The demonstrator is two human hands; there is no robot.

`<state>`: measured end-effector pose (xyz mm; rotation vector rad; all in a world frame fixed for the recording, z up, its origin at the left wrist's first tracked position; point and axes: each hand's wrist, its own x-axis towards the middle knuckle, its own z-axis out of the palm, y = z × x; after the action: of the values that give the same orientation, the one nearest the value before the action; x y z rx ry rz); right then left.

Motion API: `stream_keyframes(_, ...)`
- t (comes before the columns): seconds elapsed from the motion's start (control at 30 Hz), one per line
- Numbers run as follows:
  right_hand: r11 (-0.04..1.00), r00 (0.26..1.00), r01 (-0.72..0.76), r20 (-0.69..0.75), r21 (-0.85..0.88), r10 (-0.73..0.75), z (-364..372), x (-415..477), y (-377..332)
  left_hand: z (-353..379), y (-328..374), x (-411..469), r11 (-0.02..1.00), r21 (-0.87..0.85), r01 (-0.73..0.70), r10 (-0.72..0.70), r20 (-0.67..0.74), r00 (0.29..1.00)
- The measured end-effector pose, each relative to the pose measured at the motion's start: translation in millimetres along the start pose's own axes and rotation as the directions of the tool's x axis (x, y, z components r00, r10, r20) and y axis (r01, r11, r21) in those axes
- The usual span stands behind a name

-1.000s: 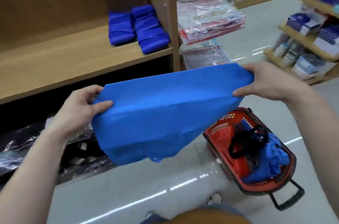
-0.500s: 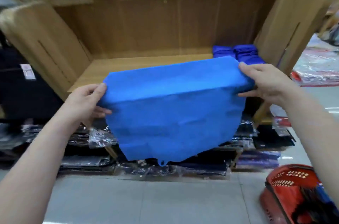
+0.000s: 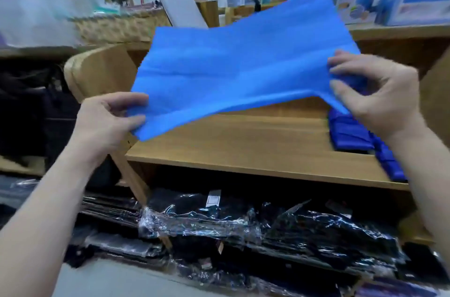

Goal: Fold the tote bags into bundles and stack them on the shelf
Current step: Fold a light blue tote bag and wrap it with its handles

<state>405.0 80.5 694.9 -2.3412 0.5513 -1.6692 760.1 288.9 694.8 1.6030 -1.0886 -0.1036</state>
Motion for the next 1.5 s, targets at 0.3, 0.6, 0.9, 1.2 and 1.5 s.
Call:
stream_keyframes(0.3,0.86,0.74,-0.235,0.491,-0.453,0.461,105.9,-91.1,156.1,124.8,-134.2,52.2,0.879,0.475,-0.034,0.003,0.066,0.998)
stream_keyframes(0.6,0.723,0.301,-0.059,0.678,-0.689,0.671,138.4,-99.8,193.7,159.2,-218.6,74.0,0.691,0.691,-0.213,-0.203,0.468,0.86)
stream_keyframes(0.9,0.874,0.257,-0.028,0.842,-0.485,0.475,168.9,-107.5,163.4,152.7,-242.8,70.1,0.774,0.498,-0.392,-0.212,0.786,0.581)
stream_keyframes(1.2,0.864,0.154,-0.148,0.852,-0.481,0.501,170.4,-91.3,159.9,133.6,-253.2,85.2,0.942,0.273,-0.196,-0.085,0.757,0.648)
stream_keyframes(1.5,0.465,0.249,-0.854,0.601,-0.235,0.76,149.5,-83.5,170.7,115.4,-261.7,89.7,0.94,0.287,0.183,-0.29,0.394,0.872)
